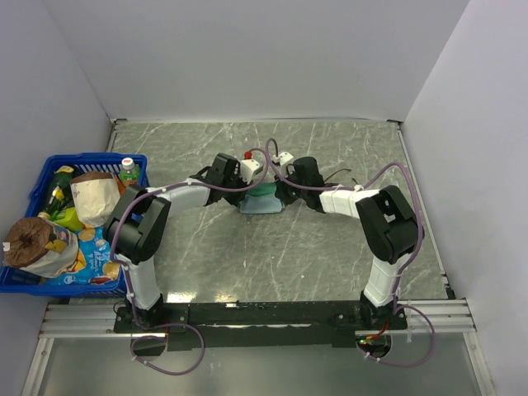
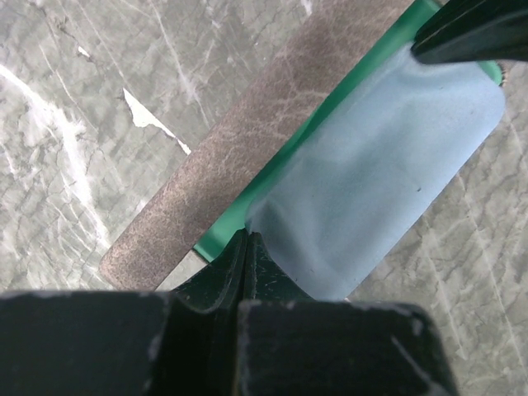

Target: Organize the sunglasses

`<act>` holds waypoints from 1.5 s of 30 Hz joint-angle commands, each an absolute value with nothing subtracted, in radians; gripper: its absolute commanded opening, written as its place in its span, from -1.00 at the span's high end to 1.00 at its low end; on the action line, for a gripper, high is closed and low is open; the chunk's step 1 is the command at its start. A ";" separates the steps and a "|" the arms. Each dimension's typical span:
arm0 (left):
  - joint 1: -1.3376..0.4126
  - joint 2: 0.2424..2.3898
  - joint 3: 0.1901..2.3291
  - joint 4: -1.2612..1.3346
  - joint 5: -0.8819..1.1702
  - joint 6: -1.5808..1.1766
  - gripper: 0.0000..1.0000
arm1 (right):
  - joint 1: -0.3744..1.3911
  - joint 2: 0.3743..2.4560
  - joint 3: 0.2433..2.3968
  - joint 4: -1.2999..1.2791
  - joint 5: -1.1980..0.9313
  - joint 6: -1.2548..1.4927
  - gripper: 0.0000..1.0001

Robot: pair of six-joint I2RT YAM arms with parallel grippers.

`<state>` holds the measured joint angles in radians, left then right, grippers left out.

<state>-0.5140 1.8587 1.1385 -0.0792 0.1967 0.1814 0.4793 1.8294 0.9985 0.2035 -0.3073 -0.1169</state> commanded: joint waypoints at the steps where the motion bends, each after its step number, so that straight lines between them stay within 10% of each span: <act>1: -0.520 1.807 1.128 -0.041 0.172 0.184 0.98 | 0.489 1.773 0.983 0.270 -0.276 -0.149 1.00; 45: -0.554 1.801 1.112 -0.006 0.069 0.206 0.98 | 0.519 1.746 0.927 0.374 -0.202 -0.213 1.00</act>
